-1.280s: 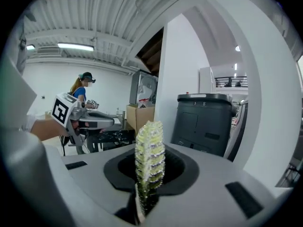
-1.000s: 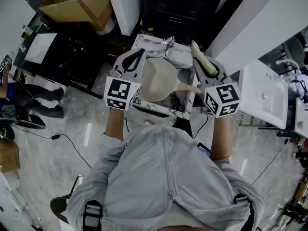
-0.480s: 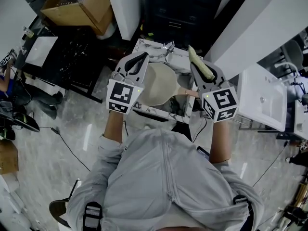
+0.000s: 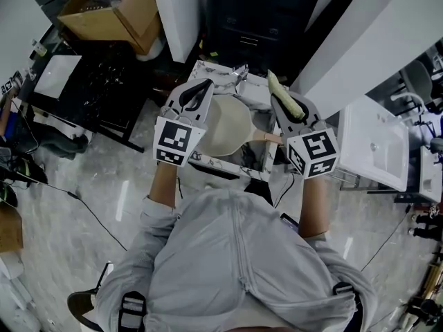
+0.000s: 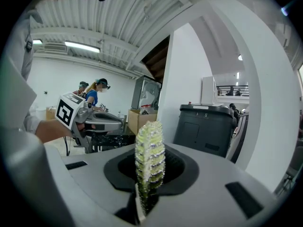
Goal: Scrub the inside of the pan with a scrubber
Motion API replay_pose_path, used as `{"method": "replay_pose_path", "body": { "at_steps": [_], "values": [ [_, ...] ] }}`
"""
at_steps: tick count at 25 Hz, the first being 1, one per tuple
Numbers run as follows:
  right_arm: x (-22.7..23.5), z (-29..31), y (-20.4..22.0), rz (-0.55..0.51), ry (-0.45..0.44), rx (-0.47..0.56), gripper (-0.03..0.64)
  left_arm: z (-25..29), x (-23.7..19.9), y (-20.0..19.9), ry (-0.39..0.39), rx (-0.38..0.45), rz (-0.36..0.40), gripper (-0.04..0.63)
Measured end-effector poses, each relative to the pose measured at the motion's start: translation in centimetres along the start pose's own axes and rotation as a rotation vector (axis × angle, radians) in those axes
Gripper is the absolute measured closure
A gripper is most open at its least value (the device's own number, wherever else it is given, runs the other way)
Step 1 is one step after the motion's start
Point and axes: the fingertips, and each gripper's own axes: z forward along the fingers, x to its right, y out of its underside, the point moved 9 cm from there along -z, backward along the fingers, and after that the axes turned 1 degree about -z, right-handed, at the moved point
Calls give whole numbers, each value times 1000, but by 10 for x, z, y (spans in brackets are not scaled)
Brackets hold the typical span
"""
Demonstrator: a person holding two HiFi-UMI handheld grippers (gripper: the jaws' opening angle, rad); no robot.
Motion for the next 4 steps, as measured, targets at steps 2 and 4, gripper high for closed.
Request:
{"method": "replay_pose_path", "body": {
  "at_steps": [2, 4],
  "values": [
    [1, 1, -2, 1, 0, 2, 535, 1, -1, -2, 0, 2, 0, 572],
    [1, 1, -3, 1, 1, 4, 534, 1, -3, -3, 0, 4, 0, 572]
  ]
}}
